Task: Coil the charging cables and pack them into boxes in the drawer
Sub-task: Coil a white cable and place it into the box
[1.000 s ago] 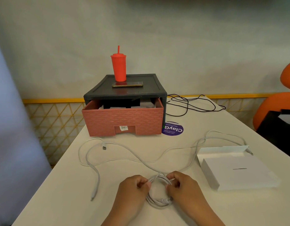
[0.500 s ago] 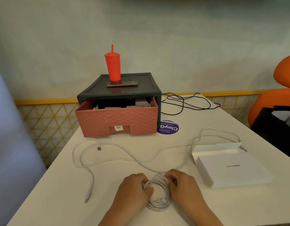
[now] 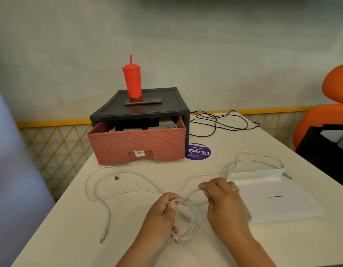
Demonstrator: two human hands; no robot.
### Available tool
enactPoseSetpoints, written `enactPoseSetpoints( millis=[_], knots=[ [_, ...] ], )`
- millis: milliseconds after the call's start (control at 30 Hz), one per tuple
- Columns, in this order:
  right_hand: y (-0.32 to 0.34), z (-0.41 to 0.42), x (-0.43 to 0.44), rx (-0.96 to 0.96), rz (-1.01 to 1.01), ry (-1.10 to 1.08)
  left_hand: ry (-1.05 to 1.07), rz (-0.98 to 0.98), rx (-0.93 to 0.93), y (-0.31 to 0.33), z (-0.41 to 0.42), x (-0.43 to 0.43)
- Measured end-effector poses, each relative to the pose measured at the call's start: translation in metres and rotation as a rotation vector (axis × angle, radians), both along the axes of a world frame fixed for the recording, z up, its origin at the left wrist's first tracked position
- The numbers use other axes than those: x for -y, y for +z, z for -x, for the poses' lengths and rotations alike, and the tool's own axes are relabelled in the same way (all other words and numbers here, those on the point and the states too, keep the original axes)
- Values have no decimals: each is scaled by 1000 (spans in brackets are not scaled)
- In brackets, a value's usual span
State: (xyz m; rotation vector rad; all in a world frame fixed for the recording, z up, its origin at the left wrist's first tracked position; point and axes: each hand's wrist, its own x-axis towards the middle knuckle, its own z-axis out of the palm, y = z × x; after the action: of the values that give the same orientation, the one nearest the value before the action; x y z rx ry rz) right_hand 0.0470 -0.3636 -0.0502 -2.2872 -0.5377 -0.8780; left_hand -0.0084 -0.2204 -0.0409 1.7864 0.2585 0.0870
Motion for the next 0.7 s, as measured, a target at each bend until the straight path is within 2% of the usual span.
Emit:
enactPoseSetpoints(
  millis=[100, 233, 467, 533, 633, 700],
  knots=[
    [6, -1, -1, 63, 40, 10, 31, 60, 23, 7, 1, -1],
    [17, -4, -1, 115, 56, -23, -11, -15, 93, 15, 6, 1],
    [26, -11, 3, 131, 27, -86, -62, 174, 116, 28, 9, 1],
    [23, -10, 4, 18, -4, -10, -51, 219, 124, 32, 9, 0],
    [31, 3, 7, -402, -22, 253, -10, 247, 157, 33, 9, -3],
    [37, 12, 5, -510, -33, 386, 5, 235, 195, 32, 9, -4]
  ],
)
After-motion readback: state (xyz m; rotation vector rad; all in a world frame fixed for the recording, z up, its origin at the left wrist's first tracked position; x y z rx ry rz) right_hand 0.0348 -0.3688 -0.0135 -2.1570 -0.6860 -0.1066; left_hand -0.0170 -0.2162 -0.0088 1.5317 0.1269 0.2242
